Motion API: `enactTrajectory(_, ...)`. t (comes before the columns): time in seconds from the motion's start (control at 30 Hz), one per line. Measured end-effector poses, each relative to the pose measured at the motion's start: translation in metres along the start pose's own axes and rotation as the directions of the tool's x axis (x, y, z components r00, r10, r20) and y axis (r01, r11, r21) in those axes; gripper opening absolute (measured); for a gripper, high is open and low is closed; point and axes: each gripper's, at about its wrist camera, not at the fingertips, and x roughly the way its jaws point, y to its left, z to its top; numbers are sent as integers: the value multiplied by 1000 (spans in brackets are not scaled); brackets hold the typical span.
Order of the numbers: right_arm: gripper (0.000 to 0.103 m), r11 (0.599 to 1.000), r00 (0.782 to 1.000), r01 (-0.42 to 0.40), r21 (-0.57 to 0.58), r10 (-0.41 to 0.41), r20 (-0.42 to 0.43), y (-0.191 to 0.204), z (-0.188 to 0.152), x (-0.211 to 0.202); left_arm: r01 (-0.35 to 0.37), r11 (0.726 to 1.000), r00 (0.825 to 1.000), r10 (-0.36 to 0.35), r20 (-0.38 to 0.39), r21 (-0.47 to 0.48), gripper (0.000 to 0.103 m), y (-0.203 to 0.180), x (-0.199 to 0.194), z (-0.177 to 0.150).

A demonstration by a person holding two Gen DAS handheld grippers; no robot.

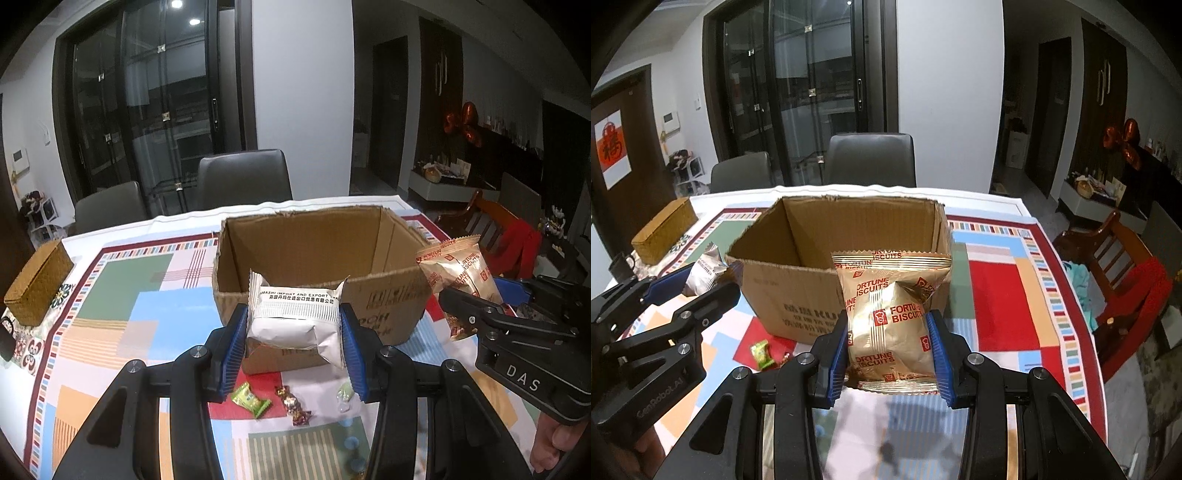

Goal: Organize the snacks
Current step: 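Lift both held packets and carry them over the cardboard box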

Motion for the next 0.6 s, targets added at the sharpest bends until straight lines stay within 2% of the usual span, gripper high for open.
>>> enactTrajectory(0.6, 41, 1000, 999, 0, 7, 0, 51, -4, 33, 5, -1, 1000, 999, 1, 43, 4, 47, 10, 14, 35)
